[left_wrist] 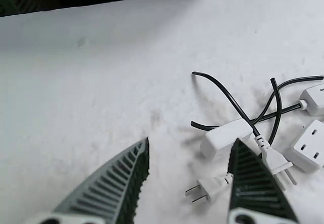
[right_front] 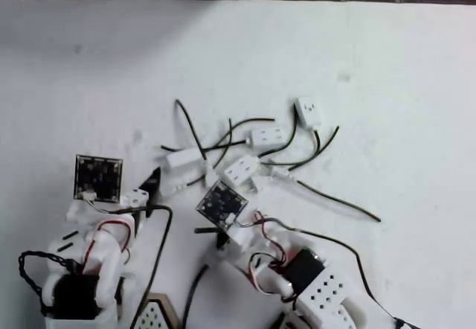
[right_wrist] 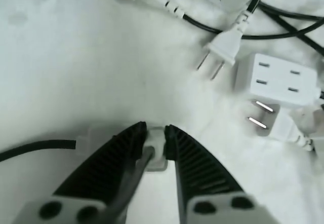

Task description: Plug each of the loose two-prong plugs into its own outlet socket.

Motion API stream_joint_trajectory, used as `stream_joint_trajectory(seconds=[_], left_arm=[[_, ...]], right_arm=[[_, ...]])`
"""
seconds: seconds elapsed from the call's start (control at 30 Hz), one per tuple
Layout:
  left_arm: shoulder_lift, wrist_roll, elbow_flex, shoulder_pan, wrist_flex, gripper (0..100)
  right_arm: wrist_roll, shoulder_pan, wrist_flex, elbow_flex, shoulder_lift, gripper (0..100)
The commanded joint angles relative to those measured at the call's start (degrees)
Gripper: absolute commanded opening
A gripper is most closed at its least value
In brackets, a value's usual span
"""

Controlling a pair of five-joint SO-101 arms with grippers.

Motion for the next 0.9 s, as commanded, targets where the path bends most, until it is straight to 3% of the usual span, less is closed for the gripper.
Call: stream_joint_trajectory(seconds=[0.0,0.7,0.87], left_arm=[[0.13,-0.53,0.00,-0.40,-0.70,26],[0.13,-0.53,0.00,-0.40,-0.70,26],[0.13,-0.53,0.00,-0.40,-0.70,26]], right_arm=[[0.88,-0.40,1.54,0.00,0.22,1.7],[3.96,0.66,0.04,4.75,0.22,1.7],[3.52,3.65,-0.13,-0.97,-0.40,1.7]])
